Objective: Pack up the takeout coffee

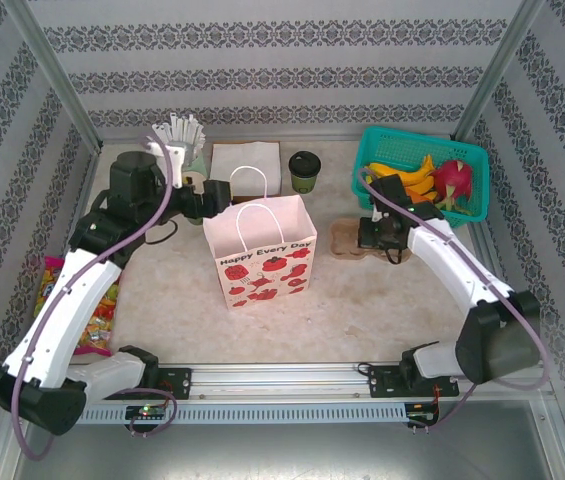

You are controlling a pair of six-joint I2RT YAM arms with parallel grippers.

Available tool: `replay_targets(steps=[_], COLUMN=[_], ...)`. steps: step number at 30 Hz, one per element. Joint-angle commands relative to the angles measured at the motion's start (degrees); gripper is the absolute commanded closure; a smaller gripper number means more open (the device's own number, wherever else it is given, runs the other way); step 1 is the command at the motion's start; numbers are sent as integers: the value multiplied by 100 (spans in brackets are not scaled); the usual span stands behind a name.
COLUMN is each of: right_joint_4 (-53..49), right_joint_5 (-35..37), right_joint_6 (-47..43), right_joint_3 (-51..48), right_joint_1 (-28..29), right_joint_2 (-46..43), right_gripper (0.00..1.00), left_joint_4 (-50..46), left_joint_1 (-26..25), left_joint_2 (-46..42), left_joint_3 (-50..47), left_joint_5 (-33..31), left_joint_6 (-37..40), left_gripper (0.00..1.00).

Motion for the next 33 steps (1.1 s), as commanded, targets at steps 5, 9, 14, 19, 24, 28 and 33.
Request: replay_targets(steps=[5,9,14,19,24,28,33], right_joint_4=[-573,-935,-1508,-1669,-850,11,610], right_joint_5=[-640,-856,-1346,-2259,-3453,-4019,-4455], right_joint_6=[237,220,231,714,1573,2073,2395], right_joint_3=[271,630,1400,2188,2702,2851,3207], right_joint_1=[-265,-333,-343,-332,-207,180,865], right_joint_2=[-810,-966,-1056,-1043,-1041,-899,-451], right_gripper=[100,100,100,100,100,100,100], left_joint_4=[25,-361,-730,-768,-855,-861,-882], left_joint_1=[60,61,64,64,64,56,59], left_joint_2=[884,1544,2073,2095,2136,2185,2297], left_joint_3=[870,1591,2110,2103,2126,2127,2221], left_joint_5=[1191,1348,1528,1303,1280,1425,1575], left_joint_6=[1184,1325,1268,972,636,431,354], left_gripper=[11,26,65,100,100,100,100])
